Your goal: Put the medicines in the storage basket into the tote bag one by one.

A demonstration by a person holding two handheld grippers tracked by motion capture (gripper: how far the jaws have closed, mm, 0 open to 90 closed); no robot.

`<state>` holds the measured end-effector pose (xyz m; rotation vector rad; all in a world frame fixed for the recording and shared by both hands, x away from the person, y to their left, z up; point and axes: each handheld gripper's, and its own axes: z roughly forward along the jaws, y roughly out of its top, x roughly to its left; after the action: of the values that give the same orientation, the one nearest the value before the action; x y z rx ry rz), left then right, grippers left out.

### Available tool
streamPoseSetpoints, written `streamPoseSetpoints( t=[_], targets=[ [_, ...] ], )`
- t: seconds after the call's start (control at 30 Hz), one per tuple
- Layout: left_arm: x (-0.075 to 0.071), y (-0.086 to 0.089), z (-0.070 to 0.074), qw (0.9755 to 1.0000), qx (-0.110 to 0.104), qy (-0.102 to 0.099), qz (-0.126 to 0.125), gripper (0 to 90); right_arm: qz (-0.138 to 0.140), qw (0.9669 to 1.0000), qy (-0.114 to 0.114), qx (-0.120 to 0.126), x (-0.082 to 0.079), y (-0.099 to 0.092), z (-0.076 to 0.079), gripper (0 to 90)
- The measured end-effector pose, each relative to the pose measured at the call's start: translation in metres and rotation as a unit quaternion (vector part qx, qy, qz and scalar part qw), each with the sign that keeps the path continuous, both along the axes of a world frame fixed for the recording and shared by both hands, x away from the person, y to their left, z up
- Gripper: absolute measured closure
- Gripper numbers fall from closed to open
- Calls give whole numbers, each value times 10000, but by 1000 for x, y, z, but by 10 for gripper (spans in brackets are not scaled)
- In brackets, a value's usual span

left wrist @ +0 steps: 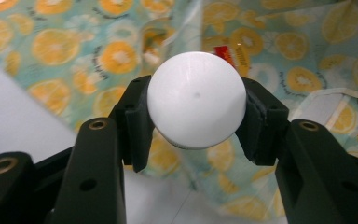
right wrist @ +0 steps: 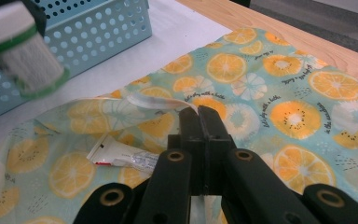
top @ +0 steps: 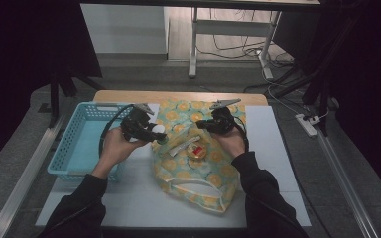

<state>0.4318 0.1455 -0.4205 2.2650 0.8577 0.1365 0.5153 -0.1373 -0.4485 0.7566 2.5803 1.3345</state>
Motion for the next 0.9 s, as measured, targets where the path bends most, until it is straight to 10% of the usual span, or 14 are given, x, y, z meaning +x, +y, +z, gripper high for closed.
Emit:
streamPoseSetpoints(
  t=[0.9],
  targets=[
    [25,-104,-33,9970,416,-193,-622,508,-31,10000,4,29,1,-1,-1,900]
  ],
)
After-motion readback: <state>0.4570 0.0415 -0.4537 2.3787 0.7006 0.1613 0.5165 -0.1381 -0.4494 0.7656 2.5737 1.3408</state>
